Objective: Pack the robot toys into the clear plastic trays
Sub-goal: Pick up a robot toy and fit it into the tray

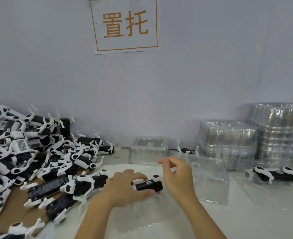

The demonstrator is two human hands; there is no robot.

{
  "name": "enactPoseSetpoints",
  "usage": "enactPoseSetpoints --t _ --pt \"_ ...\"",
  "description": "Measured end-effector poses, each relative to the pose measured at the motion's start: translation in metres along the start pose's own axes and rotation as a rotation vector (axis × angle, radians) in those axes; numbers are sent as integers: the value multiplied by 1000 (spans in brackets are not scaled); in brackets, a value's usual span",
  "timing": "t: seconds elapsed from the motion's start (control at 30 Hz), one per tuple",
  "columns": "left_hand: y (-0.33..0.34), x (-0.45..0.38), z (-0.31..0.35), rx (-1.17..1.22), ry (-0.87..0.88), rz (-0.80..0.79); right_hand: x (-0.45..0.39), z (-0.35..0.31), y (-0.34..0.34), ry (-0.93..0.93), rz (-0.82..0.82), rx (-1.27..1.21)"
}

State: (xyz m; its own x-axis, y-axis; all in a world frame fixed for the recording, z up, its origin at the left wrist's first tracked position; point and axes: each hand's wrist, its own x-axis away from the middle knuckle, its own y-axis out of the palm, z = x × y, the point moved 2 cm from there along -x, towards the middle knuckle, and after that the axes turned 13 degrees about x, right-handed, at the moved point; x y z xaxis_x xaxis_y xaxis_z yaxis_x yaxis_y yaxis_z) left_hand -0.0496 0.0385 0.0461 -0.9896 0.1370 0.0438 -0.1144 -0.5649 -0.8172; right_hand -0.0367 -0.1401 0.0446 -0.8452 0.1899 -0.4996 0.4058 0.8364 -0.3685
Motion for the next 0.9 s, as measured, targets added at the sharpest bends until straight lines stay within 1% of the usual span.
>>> enactPoseSetpoints --t 0.13,0.23,0.33,0.4,0.47,0.53,0.6,0.67,0.7,0.73,0.77,0.83,0.87,0.9 --pt "0 -1 -4 -17 10 -77 -2 11 0 68 -3 -24" --pt "1 -1 -4 -2 67 -3 -5 14 -2 67 23 -20" --pt "-5 0 -7 126 98 61 -12 16 -14 24 110 25" --pt "-14 2 -13 372 122 76 -16 21 -24 15 181 99" --pt "-26 6 -16 632 184 90 -18 28 -30 47 183 204" --pt "-36 8 -17 797 230 159 -19 33 -31 94 118 366" --pt "-41 11 -13 966 272 228 -16 36 -27 101 6 599" --pt "-42 12 -11 1214 221 307 -13 35 -22 50 -78 766" --pt "-41 12 -13 1377 171 335 -12 33 -20 24 -100 793" --pt "-40 11 -15 1548 139 321 -10 31 -19 2 -116 796" --pt "-37 10 -16 1711 145 265 -9 30 -16 -22 -131 792" --pt "-31 10 -14 1998 193 106 -6 25 -9 -71 -166 791" --pt "-28 11 -11 2103 216 38 -3 23 -5 -91 -182 791" --pt "-26 10 -11 2163 230 2 0 19 0 -113 -197 794"
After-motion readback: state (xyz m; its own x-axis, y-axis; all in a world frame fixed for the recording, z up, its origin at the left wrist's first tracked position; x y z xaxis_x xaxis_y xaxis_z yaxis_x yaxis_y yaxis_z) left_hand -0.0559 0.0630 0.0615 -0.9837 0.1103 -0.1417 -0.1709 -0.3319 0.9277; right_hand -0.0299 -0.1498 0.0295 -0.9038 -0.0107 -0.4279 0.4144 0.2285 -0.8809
